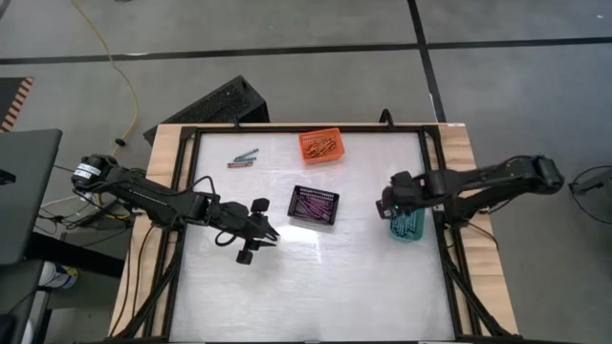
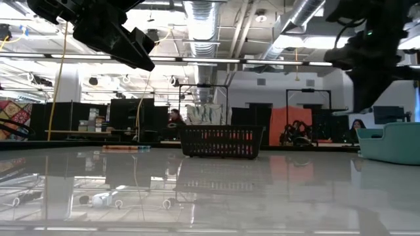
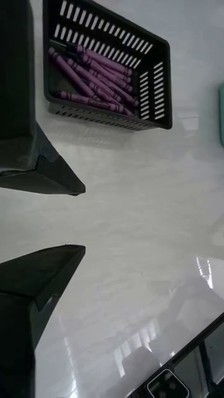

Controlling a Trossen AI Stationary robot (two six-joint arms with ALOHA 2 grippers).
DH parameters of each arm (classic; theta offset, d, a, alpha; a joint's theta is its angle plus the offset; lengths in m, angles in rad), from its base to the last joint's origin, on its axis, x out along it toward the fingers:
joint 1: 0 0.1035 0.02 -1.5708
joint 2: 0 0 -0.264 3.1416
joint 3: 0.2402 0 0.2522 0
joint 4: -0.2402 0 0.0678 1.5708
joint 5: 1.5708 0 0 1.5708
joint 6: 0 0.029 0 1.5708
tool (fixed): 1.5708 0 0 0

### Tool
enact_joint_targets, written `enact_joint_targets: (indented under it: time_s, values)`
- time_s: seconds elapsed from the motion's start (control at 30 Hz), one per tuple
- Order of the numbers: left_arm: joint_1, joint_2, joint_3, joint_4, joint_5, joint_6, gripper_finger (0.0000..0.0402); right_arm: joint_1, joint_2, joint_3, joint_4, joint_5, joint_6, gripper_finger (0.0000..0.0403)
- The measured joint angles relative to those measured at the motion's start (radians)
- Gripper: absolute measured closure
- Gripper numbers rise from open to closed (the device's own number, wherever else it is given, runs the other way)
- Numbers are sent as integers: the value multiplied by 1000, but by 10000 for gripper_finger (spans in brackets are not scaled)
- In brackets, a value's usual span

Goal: Sort crayons
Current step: Put the blue green crayon into the green bin

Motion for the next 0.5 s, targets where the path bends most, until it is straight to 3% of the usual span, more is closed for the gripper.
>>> enact_joint_targets:
  time_s: [0.5]
  values:
    - [0, 0, 0, 15, 2, 29, 270, 266, 2, 0, -104, 39, 395, 403]
